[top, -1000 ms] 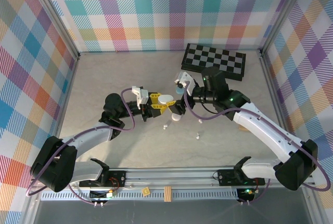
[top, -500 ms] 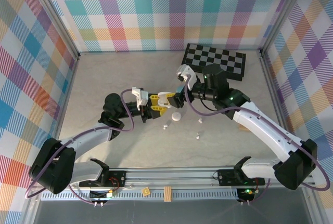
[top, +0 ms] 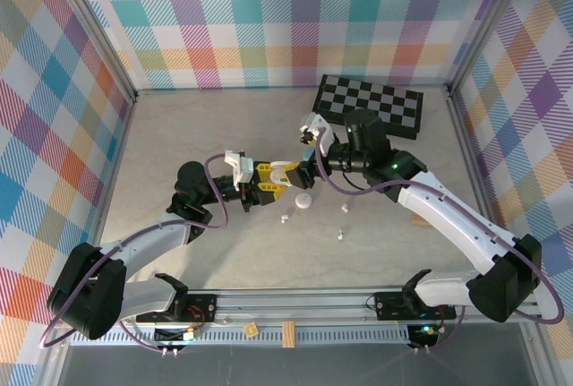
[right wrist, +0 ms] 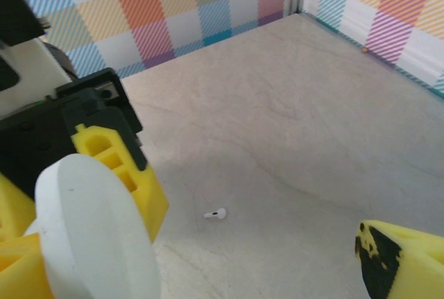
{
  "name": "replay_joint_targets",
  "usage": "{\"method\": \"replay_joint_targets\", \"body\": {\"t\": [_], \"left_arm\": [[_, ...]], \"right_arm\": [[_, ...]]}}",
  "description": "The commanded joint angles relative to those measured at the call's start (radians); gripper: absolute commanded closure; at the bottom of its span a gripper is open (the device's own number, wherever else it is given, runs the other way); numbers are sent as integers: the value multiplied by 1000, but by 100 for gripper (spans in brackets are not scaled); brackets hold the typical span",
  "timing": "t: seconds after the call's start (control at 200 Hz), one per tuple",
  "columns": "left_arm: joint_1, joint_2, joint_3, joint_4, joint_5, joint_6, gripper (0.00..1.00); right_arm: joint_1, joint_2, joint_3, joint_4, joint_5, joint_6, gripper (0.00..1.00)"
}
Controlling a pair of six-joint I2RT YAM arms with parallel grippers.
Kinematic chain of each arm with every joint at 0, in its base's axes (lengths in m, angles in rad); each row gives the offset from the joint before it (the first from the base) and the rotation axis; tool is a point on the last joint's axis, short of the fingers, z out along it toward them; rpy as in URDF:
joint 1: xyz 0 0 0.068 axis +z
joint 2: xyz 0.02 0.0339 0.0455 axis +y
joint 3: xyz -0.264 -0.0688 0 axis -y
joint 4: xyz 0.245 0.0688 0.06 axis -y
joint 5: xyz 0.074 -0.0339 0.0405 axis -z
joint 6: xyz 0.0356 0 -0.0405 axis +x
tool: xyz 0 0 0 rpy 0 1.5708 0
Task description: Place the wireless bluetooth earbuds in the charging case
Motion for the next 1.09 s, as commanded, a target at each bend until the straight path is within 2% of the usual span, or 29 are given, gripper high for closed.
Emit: {"method": "replay_joint_targets", "body": {"t": [0.0,0.095,0.275,0.555,0.68,0.785,0.94,1.09], "left_arm": [[1,-2,11,22,18,16,66],[1,6,19,35,30,3,66],[1,5,24,21,55,-3,66],[-2,5,55,-36,107,-6,66],[-4,-3,68,-65,121,-5,66],[-5,-14,73,-90,126,2,66],[-7,-26,74,-117,122,14,66],[-8,-32,76,-133,114,27,65]], "right_arm": [[-7,-40,16,-4,-77,-11,3],[-7,-33,16,-8,-40,-18,8],[-7,-30,5,30,-21,-29,38],[-7,-26,0,15,-95,-118,64],[-7,-22,9,-27,-122,-162,70],[-8,-15,22,-54,-140,-184,71],[-7,-10,35,-72,-148,-200,82],[-7,-17,37,-74,-145,-203,98]]}}
